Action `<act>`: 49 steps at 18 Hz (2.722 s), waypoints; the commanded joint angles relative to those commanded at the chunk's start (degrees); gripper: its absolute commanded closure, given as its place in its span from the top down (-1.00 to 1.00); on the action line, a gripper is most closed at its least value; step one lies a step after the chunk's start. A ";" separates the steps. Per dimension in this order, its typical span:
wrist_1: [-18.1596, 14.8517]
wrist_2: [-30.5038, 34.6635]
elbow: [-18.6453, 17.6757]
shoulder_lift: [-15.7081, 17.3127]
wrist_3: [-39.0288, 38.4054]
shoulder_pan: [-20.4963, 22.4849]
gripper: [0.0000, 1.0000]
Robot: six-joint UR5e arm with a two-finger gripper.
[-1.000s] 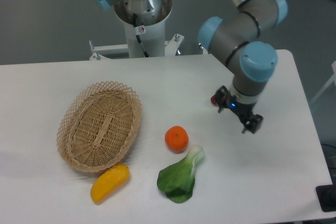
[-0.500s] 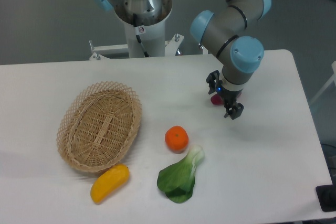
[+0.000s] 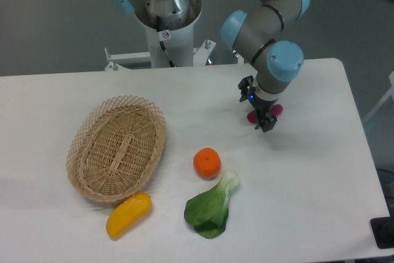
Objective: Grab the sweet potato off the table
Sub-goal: 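Close the gripper around the purple sweet potato, then lift the held sweet potato up and carry it away from the basket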
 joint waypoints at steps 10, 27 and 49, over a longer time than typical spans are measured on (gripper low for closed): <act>7.65 -0.09 -3.16 0.00 2.03 1.58 0.11; -1.76 -0.44 11.77 1.85 -12.38 0.18 -0.37; -9.84 -0.35 37.35 -12.39 -24.17 -3.08 -0.36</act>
